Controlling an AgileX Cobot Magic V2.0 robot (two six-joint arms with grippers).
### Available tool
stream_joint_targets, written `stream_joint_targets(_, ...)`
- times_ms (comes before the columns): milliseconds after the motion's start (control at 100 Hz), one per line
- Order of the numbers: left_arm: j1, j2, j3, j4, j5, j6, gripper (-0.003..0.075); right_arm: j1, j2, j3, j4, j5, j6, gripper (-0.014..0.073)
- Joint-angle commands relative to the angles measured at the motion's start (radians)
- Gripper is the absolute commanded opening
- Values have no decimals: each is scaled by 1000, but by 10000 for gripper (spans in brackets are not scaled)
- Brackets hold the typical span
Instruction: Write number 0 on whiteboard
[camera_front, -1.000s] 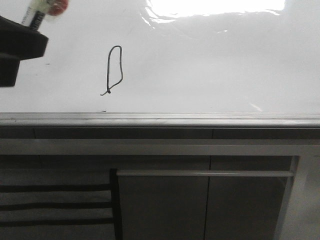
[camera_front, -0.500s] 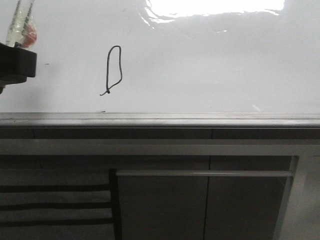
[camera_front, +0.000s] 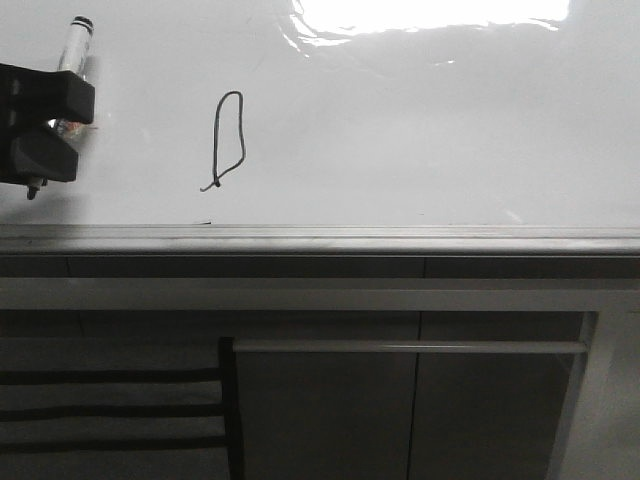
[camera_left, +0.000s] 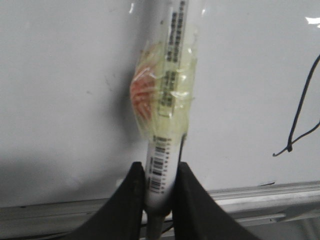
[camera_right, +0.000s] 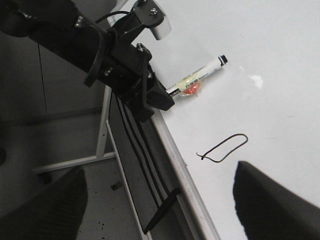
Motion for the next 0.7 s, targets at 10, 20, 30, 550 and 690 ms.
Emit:
stream_joint_targets(10, 39, 11, -50, 20, 53, -9, -19, 0, -19, -28, 7, -61, -6, 516)
stream_joint_targets(20, 42, 13, -53, 20, 56, -9, -19, 0, -19, -28, 7, -61, -6, 516)
stream_joint_targets(30, 44, 17, -52, 20, 62, -9, -19, 0, -19, -28, 7, -61, -6, 516)
stream_joint_targets(550, 72, 63, -74, 20, 70, -9, -19, 0, -19, -28, 7, -59, -6, 516)
stream_joint_targets(690, 72, 63, -76, 20, 50, -9, -13, 0, -19, -28, 7, -54, -6, 516)
